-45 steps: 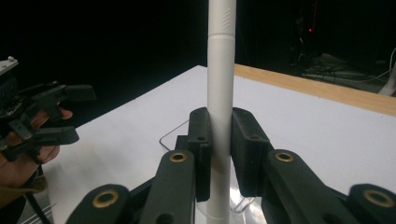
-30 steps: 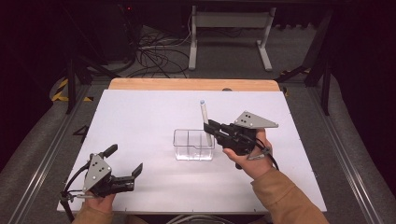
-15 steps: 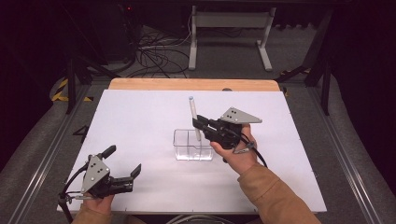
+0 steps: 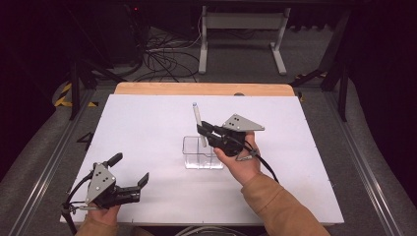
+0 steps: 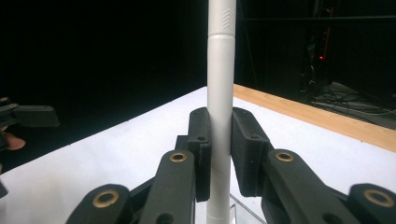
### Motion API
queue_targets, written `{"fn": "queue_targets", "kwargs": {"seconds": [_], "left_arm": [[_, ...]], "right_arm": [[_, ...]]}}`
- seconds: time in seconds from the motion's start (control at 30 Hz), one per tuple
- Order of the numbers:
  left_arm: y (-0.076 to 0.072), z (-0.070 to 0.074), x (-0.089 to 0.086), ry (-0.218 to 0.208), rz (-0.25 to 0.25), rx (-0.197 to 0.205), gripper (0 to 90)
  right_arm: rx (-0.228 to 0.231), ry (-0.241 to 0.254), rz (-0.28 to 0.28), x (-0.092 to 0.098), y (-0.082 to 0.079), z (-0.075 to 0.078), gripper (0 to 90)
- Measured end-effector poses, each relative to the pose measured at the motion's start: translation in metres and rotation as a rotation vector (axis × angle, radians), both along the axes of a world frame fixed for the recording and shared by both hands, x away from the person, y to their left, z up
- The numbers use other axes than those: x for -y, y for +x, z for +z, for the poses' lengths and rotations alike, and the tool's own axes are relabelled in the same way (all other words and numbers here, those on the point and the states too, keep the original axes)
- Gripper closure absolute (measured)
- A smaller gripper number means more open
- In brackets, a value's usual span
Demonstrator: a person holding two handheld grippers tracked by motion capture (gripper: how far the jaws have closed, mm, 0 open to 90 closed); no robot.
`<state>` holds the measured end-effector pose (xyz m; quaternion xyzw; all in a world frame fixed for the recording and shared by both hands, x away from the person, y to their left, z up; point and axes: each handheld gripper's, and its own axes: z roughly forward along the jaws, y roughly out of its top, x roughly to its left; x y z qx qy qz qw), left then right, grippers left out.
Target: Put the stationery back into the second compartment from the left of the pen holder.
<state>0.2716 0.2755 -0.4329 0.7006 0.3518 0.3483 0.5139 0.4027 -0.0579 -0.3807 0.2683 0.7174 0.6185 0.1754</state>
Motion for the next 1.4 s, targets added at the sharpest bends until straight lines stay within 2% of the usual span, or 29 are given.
{"fn": "queue_targets", "kwargs": {"seconds": [0.33,0.43,0.53,0.8,1.4], "left_arm": [[0.001,0.000,0.000,-0.003,-0.001,-0.002,0.9],[0.001,0.000,0.000,-0.003,-0.001,-0.003,0.9],[0.001,0.000,0.001,-0.002,0.000,-0.003,0.9],[0.001,0.000,0.001,-0.003,-0.001,-0.004,0.9],[0.004,0.000,0.002,-0.005,-0.011,-0.006,0.9]], "right_arm": [[-0.013,-0.008,-0.019,0.000,0.000,-0.007,79.3],[-0.044,-0.002,-0.025,0.001,-0.001,-0.012,79.2],[-0.053,-0.026,-0.033,0.000,-0.002,-0.016,79.3],[-0.092,-0.020,-0.032,0.002,-0.004,-0.025,79.1],[-0.115,-0.049,-0.047,0.003,-0.007,-0.042,79.1]]}}
